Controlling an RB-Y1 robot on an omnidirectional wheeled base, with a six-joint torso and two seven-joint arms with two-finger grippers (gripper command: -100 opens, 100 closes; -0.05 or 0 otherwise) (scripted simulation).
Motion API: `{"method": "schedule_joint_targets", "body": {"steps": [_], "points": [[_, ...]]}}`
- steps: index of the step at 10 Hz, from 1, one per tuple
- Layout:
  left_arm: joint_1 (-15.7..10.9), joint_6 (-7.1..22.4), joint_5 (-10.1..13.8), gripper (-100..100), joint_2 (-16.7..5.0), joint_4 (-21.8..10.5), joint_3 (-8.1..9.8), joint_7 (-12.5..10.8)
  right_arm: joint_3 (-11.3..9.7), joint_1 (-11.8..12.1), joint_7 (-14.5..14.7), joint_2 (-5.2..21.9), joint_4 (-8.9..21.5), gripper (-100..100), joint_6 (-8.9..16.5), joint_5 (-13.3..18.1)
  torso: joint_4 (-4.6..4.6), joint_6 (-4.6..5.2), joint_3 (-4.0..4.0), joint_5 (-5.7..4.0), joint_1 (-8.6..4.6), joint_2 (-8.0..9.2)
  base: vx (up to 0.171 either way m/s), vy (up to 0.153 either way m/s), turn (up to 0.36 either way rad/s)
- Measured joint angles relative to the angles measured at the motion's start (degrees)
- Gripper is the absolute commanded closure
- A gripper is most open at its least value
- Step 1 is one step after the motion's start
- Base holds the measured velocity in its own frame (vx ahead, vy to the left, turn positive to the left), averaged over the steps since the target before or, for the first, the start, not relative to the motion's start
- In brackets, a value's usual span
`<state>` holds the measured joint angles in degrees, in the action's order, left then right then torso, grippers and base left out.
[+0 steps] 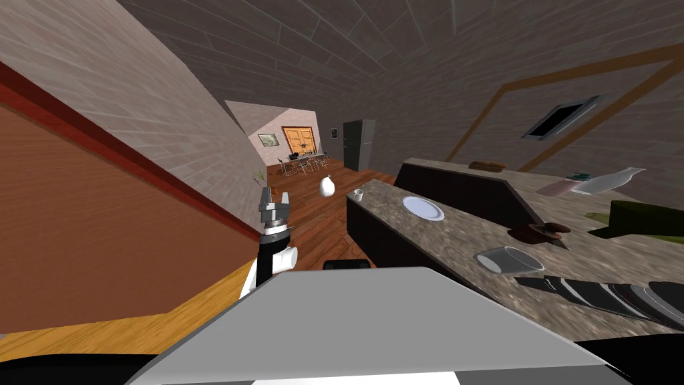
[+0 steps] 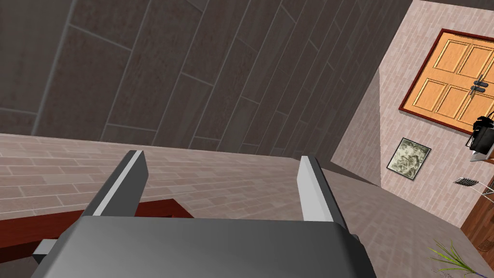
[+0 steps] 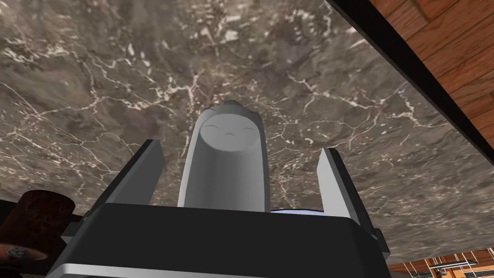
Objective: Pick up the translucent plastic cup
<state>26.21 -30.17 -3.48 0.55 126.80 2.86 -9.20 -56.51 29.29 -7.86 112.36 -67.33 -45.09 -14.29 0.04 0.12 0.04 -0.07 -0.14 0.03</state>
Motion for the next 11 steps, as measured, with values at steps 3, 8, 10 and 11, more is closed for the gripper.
{"method": "schedule_joint_targets", "body": {"steps": [3,8,10,11], "points": [[0.01,0.0,0.0,0,0.0,0.0,0.0,0.0,-0.15,-1.03,-0.23,1.66,1.68,0,-0.81,-0.02,-0.03,0.01,-0.07,-0.02,-0.01,-0.12,0.004,-0.022,0.083],[0.0,0.0,0.0,0,0.0,0.0,0.0,0.0,0.77,-1.3,-2.21,-1.83,5.83,-100,-1.57,2.6,0.0,0.01,0.01,0.02,0.14,0.02,-0.024,0.014,0.081],[0.0,0.0,0.0,0,0.0,0.0,0.0,0.0,1.27,-1.46,-3.33,-3.56,7.98,-100,-2.02,4.0,0.0,0.0,0.01,0.02,0.14,0.01,-0.027,0.02,0.101],[0.0,0.0,0.0,0,0.0,0.0,-0.01,0.0,1.66,-1.63,-4.14,-4.96,9.73,-100,-2.4,5.17,0.0,-0.01,0.02,0.02,0.16,0.03,-0.031,0.026,0.094]]}}
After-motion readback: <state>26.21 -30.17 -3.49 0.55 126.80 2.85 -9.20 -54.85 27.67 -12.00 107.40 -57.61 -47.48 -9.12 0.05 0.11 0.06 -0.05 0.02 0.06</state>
